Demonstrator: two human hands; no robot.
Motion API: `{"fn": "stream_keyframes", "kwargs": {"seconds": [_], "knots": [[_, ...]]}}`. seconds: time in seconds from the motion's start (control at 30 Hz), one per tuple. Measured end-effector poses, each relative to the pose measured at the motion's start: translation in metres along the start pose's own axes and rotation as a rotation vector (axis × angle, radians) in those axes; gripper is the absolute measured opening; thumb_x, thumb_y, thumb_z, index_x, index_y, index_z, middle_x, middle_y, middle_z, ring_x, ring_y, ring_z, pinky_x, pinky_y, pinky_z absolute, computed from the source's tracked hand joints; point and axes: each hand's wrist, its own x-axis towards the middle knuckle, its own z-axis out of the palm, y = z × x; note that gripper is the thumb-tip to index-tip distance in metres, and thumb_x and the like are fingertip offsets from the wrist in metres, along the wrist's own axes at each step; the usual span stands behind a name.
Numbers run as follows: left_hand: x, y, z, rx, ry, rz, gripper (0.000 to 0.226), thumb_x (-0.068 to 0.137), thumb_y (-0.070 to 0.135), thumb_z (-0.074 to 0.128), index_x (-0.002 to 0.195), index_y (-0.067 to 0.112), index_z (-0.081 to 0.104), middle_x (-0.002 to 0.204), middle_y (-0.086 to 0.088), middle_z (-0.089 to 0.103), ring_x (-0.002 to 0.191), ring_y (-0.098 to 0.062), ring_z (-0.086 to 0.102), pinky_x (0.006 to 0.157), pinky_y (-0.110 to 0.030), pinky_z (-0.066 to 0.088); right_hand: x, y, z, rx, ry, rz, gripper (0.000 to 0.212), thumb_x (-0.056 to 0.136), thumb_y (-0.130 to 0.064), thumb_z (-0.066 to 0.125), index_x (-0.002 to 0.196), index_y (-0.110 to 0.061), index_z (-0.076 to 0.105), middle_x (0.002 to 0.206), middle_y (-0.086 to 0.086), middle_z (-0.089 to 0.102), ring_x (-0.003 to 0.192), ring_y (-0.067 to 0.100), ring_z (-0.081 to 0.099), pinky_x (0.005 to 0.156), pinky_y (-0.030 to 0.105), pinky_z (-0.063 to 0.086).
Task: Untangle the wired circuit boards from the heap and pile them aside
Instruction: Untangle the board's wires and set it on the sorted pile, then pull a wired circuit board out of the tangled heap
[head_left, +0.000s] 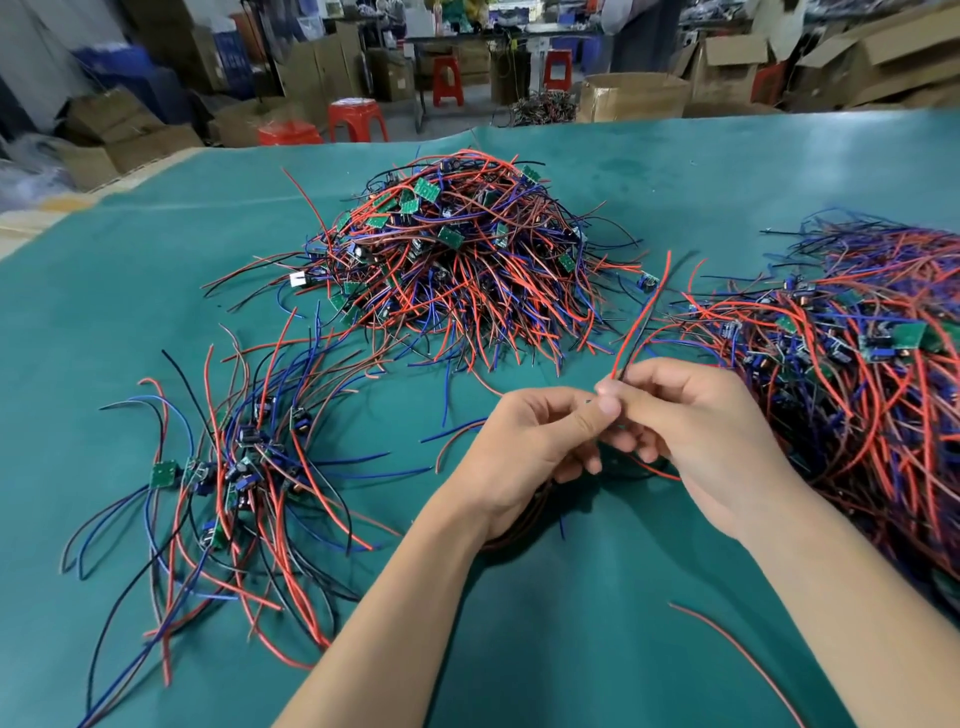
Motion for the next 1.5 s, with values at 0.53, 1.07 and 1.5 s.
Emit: {"fn": "stream_keyframes", "kwargs": {"seconds": [0.53, 1.07, 1.5], "knots": [[-0.001, 0.003, -0.001, 0.024, -0.108, -0.051, 0.024, 0.102, 0.024, 0.051, 0.092, 0.009, 0.067, 0.075, -0.003, 0.067, 0.057, -0.009, 0.046, 0.058, -0.026, 0.026, 0.013, -0.011, -0.038, -0.086, 0.565, -0.237, 0.014, 0.083, -0.037, 0.074, 0.069, -0.038, 0.073, 0.05, -0.011, 0.057, 0.045, 0.006, 0.049, 0.048, 0.03, 0.038], [0.001, 0.004, 0.0, -0.068, -0.052, 0.006, 0.035, 0.079, -0.011, 0.049, 0.112, -0.01, 0.062, 0.081, -0.009, 0.063, 0.066, -0.011, 0.052, 0.056, -0.022, 0.037, 0.001, 0.007, -0.001, -0.31, -0.038, -0.174, 0.017, 0.081, -0.035, 0.084, 0.097, -0.036, 0.081, 0.09, -0.013, 0.079, 0.077, 0.001, 0.069, 0.075, 0.029, 0.049], [0.0, 0.001, -0.002, -0.074, -0.054, -0.002, 0.01, 0.097, -0.001, 0.053, 0.098, 0.0, 0.062, 0.079, -0.008, 0.071, 0.054, -0.011, 0.057, 0.048, -0.017, 0.043, -0.003, -0.001, 0.0, -0.258, -0.003, -0.304, 0.019, 0.08, -0.04, 0.077, 0.09, -0.023, 0.079, 0.07, 0.004, 0.073, 0.057, 0.022, 0.064, 0.063, 0.042, 0.054]]}}
